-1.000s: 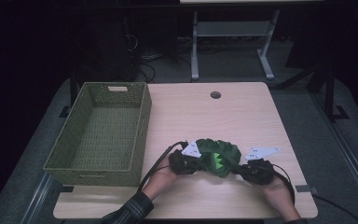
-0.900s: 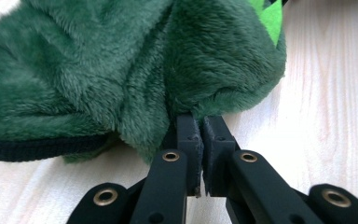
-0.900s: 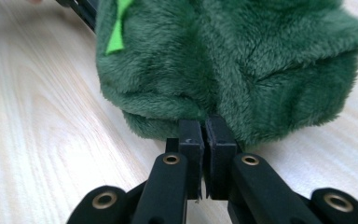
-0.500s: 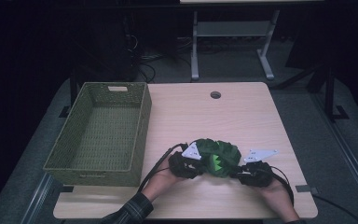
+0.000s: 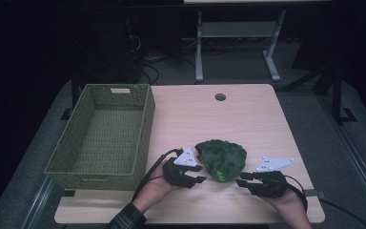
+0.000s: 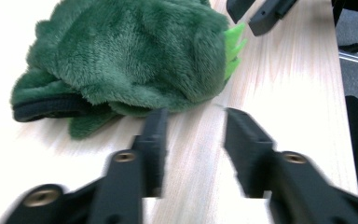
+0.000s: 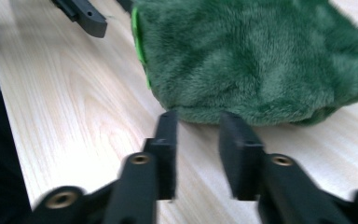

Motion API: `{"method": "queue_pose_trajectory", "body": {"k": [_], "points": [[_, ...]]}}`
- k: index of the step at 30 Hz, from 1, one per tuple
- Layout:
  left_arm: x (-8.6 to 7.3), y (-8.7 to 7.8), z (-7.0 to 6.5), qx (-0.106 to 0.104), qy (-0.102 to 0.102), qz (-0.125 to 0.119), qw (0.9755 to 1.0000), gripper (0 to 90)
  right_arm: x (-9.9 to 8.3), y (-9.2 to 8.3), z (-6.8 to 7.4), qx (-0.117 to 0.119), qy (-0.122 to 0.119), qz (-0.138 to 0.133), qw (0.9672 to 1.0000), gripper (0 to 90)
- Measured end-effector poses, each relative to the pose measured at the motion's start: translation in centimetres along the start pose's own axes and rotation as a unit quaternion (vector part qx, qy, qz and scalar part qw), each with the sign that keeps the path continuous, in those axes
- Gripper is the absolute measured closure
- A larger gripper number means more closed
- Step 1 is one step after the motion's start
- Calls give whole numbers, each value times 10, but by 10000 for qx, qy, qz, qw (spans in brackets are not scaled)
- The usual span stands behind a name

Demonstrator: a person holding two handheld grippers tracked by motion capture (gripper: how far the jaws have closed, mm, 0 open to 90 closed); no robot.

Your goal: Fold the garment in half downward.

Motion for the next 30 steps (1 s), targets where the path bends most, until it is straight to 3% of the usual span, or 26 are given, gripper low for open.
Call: {"method": "queue_pose_trajectory", "body": {"k": [4,9,14,18,23,25,30], "points": [[9,-1,8,82,-29,-106,9999,777,11,-3,-1,-76,-35,-125,9999,840],[24,11,19,181,-115,-246,9995,864,23,6,-13,-234,-59,-146,9996,893],[16,30,35,444,-235,158,9986,893,22,19,-29,-418,34,48,9991,898],[7,44,44,530,-259,414,9974,894,15,30,-38,-448,169,248,9985,899],[4,54,47,576,-351,450,9967,894,7,39,-39,-410,273,464,9977,899],[2,56,48,598,-254,552,9964,894,7,40,-38,-396,301,486,9976,899],[2,54,49,590,-306,511,9965,889,7,39,-38,-411,234,502,9976,899]]}}
Point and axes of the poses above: each handheld gripper's, and its own axes: y roughly forward along the jaws, x roughly out of its top, z roughly to its left, the point moved 6 cm from there along y, roughly forward along the jaws, and after that the axes turned 4 degrees about x, right-handed, at the moved point
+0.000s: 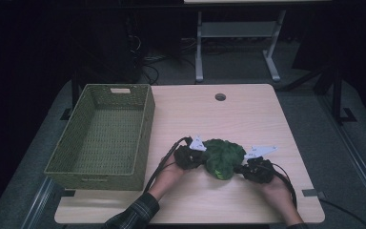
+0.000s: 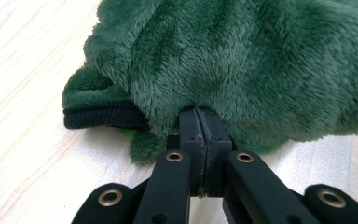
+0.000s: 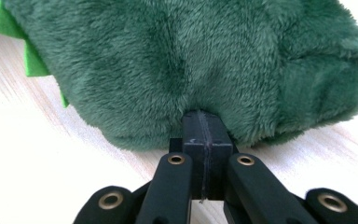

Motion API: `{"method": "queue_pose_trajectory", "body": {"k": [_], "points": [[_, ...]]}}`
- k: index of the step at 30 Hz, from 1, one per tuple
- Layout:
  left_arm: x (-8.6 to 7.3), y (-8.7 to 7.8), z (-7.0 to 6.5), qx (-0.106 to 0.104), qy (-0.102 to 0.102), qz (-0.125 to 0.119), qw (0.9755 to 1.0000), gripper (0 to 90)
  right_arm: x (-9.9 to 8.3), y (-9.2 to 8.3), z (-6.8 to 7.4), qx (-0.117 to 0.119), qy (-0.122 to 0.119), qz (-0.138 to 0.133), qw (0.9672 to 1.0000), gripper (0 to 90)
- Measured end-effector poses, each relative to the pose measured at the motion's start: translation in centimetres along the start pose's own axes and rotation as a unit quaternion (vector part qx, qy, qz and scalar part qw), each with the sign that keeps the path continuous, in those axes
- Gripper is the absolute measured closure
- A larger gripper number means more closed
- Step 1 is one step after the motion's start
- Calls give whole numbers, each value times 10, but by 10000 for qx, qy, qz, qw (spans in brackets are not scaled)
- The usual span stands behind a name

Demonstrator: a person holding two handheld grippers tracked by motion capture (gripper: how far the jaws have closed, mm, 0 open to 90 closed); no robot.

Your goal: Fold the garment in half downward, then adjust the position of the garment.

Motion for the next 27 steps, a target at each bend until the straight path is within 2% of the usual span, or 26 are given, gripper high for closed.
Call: {"method": "queue_pose_trajectory", "body": {"k": [4,11,12,19,20,24,27], "points": [[2,-9,-1,-28,-55,-118,9999,883,-1,-5,0,-18,-19,-33,10000,898],[6,-28,-8,-156,-37,-245,9996,884,-1,-28,-5,-96,57,-342,9994,899],[6,-33,-14,-237,-49,-276,9993,883,-1,-33,-7,-123,118,-404,9990,899],[0,-42,-33,-459,14,-320,9984,879,9,-50,-30,-311,240,-648,9971,899],[-1,-44,-36,-513,36,-310,9982,879,9,-50,-30,-311,240,-648,9971,899],[-5,-44,-48,-739,3,-272,9969,880,18,-47,-47,-303,375,-720,9962,899],[-6,-42,-56,-827,71,-236,9963,880,23,-44,-54,-313,439,-721,9959,899]]}}
Point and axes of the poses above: each handheld gripper's, and its own axes: y roughly forward along the jaws, x roughly out of its top, z roughly to its left, the point moved 6 cm from there along y, roughly forward along the jaws, and after that the axes turned 4 degrees about x, right-handed, at the moved point
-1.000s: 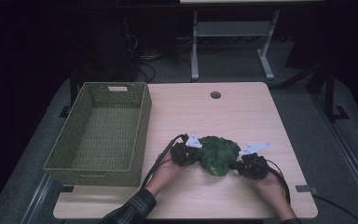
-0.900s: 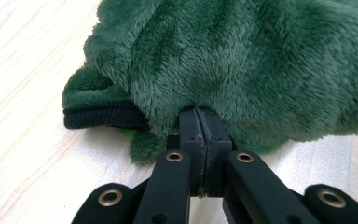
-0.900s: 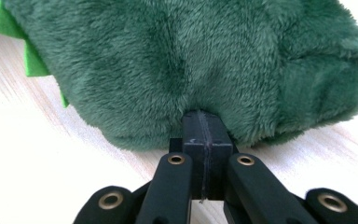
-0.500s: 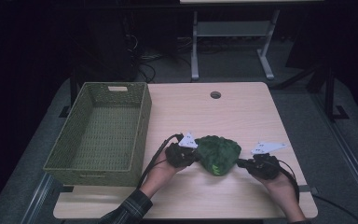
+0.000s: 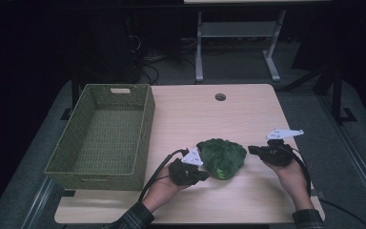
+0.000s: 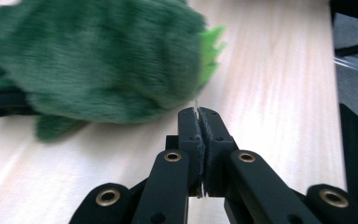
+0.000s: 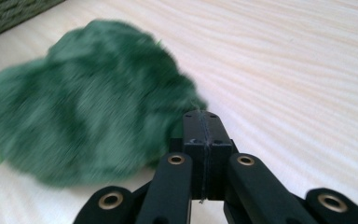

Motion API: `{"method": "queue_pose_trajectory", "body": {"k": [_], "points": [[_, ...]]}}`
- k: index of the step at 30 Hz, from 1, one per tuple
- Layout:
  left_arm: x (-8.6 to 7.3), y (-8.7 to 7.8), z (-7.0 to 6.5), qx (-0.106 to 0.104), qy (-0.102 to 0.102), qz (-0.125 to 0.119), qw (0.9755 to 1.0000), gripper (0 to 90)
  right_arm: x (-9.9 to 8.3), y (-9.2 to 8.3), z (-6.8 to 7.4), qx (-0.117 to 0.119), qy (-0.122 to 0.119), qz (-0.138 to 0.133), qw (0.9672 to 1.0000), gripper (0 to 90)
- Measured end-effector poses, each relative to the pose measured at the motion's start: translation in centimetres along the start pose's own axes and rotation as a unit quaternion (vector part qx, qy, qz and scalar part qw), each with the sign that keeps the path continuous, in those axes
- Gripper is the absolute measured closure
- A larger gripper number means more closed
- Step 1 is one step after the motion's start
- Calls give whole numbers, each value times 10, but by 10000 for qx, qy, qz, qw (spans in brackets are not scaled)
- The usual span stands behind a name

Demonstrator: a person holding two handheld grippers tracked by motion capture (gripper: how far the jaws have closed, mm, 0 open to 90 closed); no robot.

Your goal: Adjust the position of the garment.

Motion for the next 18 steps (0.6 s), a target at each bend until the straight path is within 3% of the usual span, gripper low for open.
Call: {"method": "queue_pose_trajectory", "body": {"k": [1,6,11,13,18], "points": [[0,2,-6,-56,30,13,10000,880,7,7,-9,12,71,-37,10000,899],[4,10,-13,-126,117,28,9998,880,20,27,-21,28,160,170,9997,899],[6,20,-14,-129,97,29,9999,881,32,50,-24,146,61,220,9996,899],[7,24,-14,-117,109,19,9999,882,35,58,-24,307,166,336,9988,899],[10,34,-11,-37,83,29,10000,886,39,71,-20,531,126,338,9979,899]]}}
Point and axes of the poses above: each handheld gripper's, and its own axes: y roughly forward along the jaws, x roughly out of its top, z roughly to its left, the point moved 6 cm from there along y, roughly forward along the jaws, and after that the axes turned 4 degrees about x, right-handed, at the moved point
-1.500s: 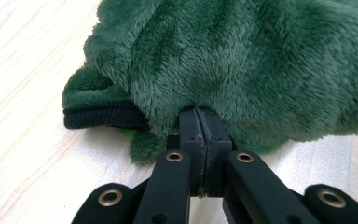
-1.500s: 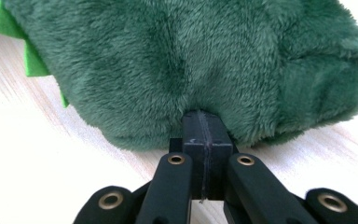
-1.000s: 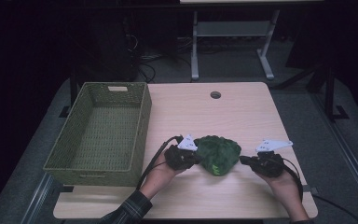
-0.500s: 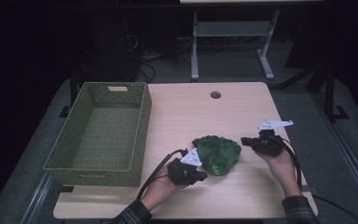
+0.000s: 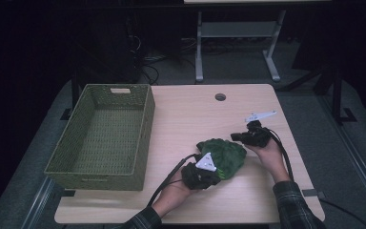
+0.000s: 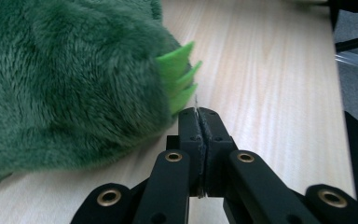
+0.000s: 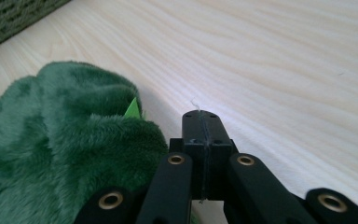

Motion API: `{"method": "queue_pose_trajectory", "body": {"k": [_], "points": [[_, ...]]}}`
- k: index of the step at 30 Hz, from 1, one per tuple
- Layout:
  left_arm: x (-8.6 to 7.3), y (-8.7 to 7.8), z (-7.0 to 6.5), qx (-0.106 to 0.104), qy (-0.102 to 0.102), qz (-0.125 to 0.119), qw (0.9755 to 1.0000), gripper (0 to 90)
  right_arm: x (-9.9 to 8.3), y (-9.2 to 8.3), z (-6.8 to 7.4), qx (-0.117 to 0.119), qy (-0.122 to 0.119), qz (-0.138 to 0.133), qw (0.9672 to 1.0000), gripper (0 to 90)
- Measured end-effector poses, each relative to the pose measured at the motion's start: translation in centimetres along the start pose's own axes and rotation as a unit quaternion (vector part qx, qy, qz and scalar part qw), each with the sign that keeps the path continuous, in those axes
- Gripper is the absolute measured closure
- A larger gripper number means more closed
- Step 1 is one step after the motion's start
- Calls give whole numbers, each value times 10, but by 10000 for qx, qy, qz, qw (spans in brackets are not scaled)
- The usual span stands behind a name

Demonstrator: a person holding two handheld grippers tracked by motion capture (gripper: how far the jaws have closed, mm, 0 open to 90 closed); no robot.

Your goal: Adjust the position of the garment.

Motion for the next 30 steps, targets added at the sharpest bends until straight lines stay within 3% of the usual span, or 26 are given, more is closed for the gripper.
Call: {"method": "queue_pose_trajectory", "body": {"k": [4,8,21,25,30], "points": [[-2,7,3,51,-7,65,10000,886,-7,9,3,175,19,225,9996,899],[-3,7,8,128,-17,91,9999,886,-11,9,7,280,-25,254,9993,900],[-14,-5,29,417,-95,177,9989,886,-28,-8,25,252,-212,342,9989,900],[-19,-10,36,571,77,283,9979,885,-37,-15,33,239,-267,348,9988,900],[-25,-16,45,673,52,351,9971,885,-48,-23,47,245,-363,370,9984,900]]}}
Point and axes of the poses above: each handheld gripper's, and its own axes: y roughly forward along the jaws, x roughly out of its top, z roughly to its left, the point moved 6 cm from there along y, roughly forward along the jaws, and after that the axes turned 4 degrees about x, right-handed, at the moved point
